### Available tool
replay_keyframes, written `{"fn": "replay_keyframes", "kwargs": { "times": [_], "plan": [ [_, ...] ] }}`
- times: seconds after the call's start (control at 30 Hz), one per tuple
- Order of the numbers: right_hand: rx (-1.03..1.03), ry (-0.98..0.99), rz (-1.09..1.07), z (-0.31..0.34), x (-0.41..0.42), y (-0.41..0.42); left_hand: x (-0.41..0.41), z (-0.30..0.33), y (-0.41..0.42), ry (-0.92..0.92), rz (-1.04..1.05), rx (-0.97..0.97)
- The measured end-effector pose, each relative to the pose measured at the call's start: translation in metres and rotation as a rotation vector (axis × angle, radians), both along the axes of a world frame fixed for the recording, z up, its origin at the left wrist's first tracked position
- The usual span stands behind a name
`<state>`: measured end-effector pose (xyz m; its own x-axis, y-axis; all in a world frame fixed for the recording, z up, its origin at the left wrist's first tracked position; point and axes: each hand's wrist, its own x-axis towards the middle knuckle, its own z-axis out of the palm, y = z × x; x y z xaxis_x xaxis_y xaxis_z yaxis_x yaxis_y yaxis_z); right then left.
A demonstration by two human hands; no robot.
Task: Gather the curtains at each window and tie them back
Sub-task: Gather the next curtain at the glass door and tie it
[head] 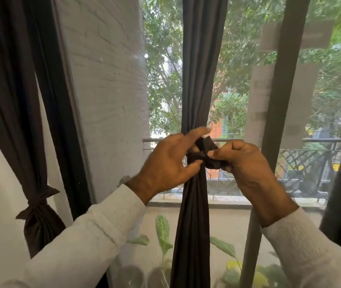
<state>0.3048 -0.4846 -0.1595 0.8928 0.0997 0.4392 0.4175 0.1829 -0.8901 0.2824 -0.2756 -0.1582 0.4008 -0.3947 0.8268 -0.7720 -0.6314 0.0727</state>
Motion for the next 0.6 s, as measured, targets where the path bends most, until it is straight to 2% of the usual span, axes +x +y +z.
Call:
{"fn": "replay_keyframes", "kwargs": {
  "times": [0.13, 0.23, 0.5, 0.6],
  "plan": [
    [-0.045, -0.101, 0.001, 0.004, -0.007, -0.006, 0.008, -0.004, -0.004, -0.176, 0.002, 0.036],
    [-0.066, -0.184, 0.008, 0.007, -0.011, -0.010, 0.009, -0.006, -0.008, -0.190, -0.024, 0.032],
    [0.013, -0.191, -0.018, 0.004, -0.004, -0.017, 0.005, -0.001, -0.010, 0.177, -0.140, 0.060],
    [-0.058, -0.169, 0.013, 0.003, 0.002, -0.018, 0.007, 0.002, -0.008, 0.249, -0.177, 0.081]
  ]
}}
